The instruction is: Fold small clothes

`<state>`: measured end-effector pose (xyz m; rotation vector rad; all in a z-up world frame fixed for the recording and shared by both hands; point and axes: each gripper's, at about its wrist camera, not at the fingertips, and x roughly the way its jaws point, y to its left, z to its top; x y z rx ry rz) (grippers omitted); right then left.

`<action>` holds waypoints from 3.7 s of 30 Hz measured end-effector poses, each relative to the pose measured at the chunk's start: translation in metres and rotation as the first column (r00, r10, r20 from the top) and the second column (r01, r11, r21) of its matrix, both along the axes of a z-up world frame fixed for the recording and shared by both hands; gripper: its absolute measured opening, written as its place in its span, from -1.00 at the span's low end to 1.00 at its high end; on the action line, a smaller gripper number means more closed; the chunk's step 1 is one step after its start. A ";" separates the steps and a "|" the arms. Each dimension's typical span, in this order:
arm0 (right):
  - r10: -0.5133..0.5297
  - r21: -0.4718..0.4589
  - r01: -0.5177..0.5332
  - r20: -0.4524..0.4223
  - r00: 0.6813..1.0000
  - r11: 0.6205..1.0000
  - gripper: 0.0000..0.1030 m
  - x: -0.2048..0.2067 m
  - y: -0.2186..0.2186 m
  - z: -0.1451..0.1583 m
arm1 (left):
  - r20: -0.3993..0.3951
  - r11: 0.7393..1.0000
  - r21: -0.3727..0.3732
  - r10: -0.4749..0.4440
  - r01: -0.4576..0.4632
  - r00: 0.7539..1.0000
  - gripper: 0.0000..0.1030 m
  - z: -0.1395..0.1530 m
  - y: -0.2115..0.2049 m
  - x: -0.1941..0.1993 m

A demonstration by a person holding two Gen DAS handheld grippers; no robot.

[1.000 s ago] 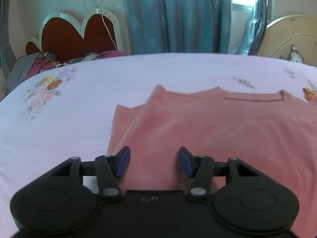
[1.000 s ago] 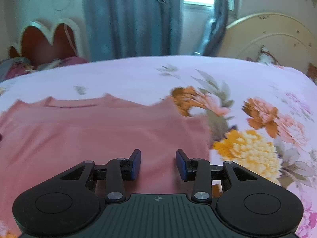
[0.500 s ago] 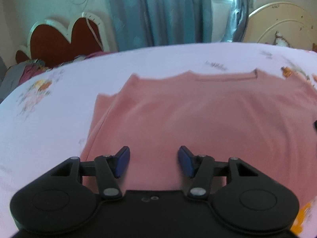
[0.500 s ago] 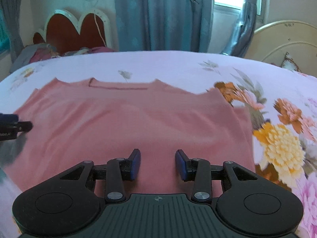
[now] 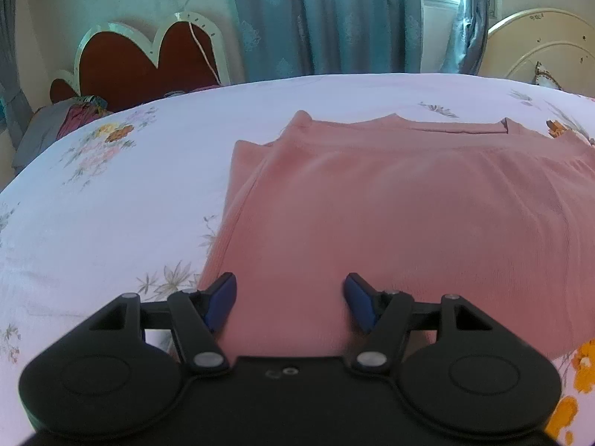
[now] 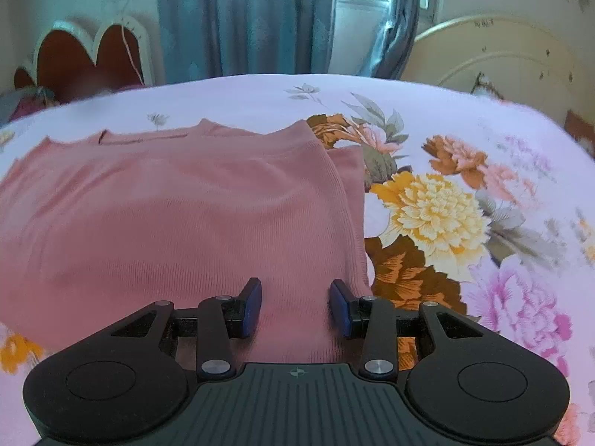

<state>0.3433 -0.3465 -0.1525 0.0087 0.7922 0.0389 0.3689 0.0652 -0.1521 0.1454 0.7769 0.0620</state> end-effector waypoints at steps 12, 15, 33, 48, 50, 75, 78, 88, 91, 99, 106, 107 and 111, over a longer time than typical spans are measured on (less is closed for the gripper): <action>-0.008 0.015 0.008 -0.028 1.000 1.000 -0.23 -0.009 0.026 0.011 | -0.028 1.000 0.014 -0.026 0.027 0.999 0.40 0.006 0.003 0.005; 0.009 -0.001 -0.009 -0.051 0.999 1.000 -0.23 -0.009 0.042 0.008 | -0.029 0.999 0.020 -0.040 0.040 0.999 0.41 0.007 0.006 0.001; 0.122 0.164 -0.114 -0.035 0.992 0.980 -0.23 -0.003 0.120 0.038 | -0.114 0.988 -0.152 -0.002 -0.016 0.993 0.56 0.031 0.039 -0.024; 0.181 0.198 -0.174 -0.018 0.983 0.965 -0.23 0.001 0.155 0.041 | -0.251 0.813 -0.542 0.082 -0.211 0.964 0.60 0.008 0.071 -0.057; 0.178 0.198 -0.171 -0.019 0.984 0.965 -0.23 0.006 0.157 0.039 | -0.241 0.771 -0.595 0.097 -0.226 0.966 0.73 0.003 0.073 -0.052; 0.160 0.026 -0.159 -0.006 0.987 0.987 -0.24 0.073 0.191 0.005 | -0.064 0.518 -0.830 0.281 -0.207 0.958 -0.73 -0.045 0.085 0.024; 0.185 -0.032 -0.184 0.019 0.983 0.982 -0.24 0.067 0.197 -0.002 | -0.061 0.512 -0.833 0.291 -0.209 0.955 -0.77 -0.045 0.087 0.020; 0.200 0.060 -0.202 0.039 0.979 0.978 -0.23 0.068 0.181 0.008 | 0.066 0.650 -0.746 0.285 -0.142 0.956 -0.81 0.000 0.061 0.017; 0.167 0.138 -0.179 0.090 0.982 0.974 -0.23 0.060 0.154 0.024 | 0.145 0.737 -0.673 0.211 -0.060 0.967 -0.81 0.030 0.032 0.022; 0.037 0.253 -0.064 0.111 0.993 0.965 -0.23 0.034 0.048 0.049 | 0.276 0.818 -0.497 -0.168 0.290 0.946 -0.81 0.083 -0.119 0.039; -0.109 0.285 0.089 0.056 0.993 0.954 -0.23 0.007 -0.053 0.042 | 0.106 0.786 -0.404 -0.468 0.468 0.877 -0.69 0.026 -0.257 0.025; -0.116 0.298 0.096 0.049 0.992 0.950 -0.23 0.004 -0.063 0.041 | 0.069 0.784 -0.372 -0.511 0.498 0.857 -0.52 0.017 -0.268 0.019; -0.104 0.354 0.078 0.055 0.993 0.932 -0.23 0.000 -0.081 0.043 | 0.072 0.766 -0.277 -0.586 0.580 0.807 -0.14 0.012 -0.271 -0.015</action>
